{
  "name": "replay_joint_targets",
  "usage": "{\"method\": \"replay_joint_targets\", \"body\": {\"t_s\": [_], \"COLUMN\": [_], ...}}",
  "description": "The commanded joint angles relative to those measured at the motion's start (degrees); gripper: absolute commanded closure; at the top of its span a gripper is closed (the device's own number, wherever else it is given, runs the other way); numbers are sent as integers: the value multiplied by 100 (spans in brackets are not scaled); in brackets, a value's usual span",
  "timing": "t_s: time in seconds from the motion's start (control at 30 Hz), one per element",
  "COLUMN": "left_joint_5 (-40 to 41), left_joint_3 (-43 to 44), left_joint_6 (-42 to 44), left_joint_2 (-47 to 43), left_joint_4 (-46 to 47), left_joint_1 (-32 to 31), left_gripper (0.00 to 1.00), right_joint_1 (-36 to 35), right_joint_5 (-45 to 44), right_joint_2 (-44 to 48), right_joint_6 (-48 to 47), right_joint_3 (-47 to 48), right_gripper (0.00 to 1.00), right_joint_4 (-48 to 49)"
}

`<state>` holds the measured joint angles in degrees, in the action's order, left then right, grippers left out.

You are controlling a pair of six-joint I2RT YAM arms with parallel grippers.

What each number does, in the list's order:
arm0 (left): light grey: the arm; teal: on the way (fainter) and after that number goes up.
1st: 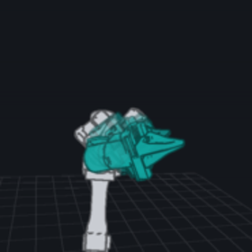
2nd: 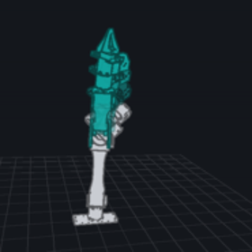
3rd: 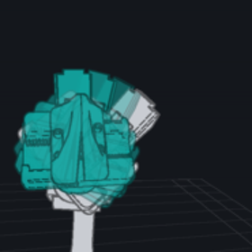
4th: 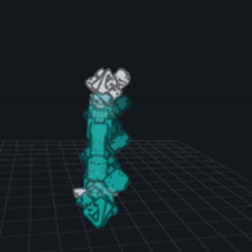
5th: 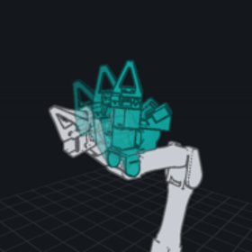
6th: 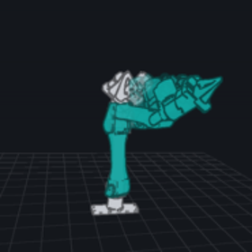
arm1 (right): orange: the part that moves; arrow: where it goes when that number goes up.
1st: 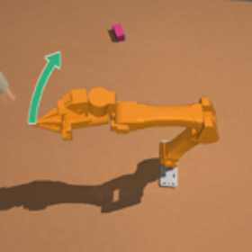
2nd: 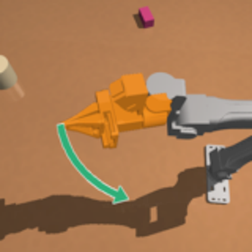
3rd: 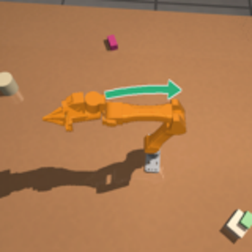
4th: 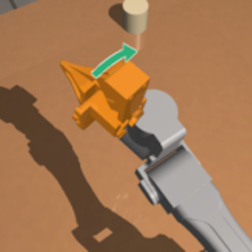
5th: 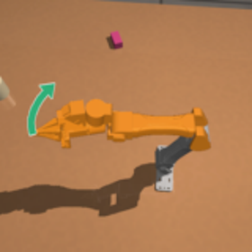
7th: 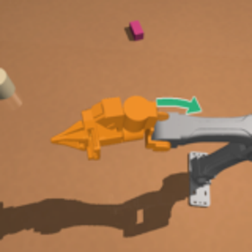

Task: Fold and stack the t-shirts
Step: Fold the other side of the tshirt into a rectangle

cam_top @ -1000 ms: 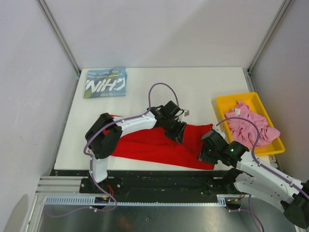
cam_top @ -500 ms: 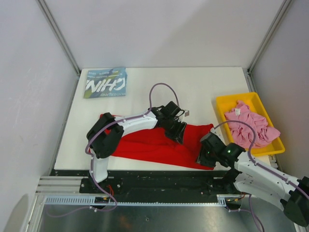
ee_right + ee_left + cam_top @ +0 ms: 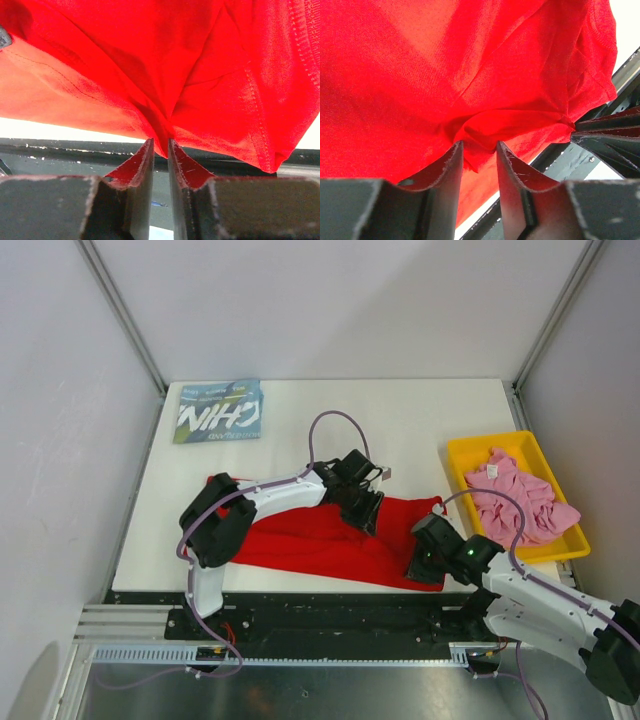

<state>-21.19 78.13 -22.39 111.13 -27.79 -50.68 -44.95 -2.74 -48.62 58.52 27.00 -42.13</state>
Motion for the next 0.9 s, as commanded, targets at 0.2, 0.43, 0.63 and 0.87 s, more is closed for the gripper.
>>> {"method": "replay_joint_targets", "body": {"t_s": [0.2,0.43,0.63,0.87], "left_joint_5": [7,306,716,964], "left_joint_3": [43,-216,-598,-941], "left_joint_6": [-8,-175,-227,-327], "left_joint_2": [-86,-547,-1093,-1423], "left_joint_4": [-6,7,7,50], "left_joint_1": [-87,-88,-89,-93], "left_gripper": [91,100,100,100], "right_joint_1": [-49,-48,-49,-53], "right_joint_5": [-16,-311,-581,-954], "right_joint_2": [-52,-36,-122,-358], "right_joint_6": [87,-91,-359,-770], "right_joint_3": [-7,327,812,1417], "right_gripper": [93,100,100,100], "right_joint_4": [123,-184,-541,-755]}}
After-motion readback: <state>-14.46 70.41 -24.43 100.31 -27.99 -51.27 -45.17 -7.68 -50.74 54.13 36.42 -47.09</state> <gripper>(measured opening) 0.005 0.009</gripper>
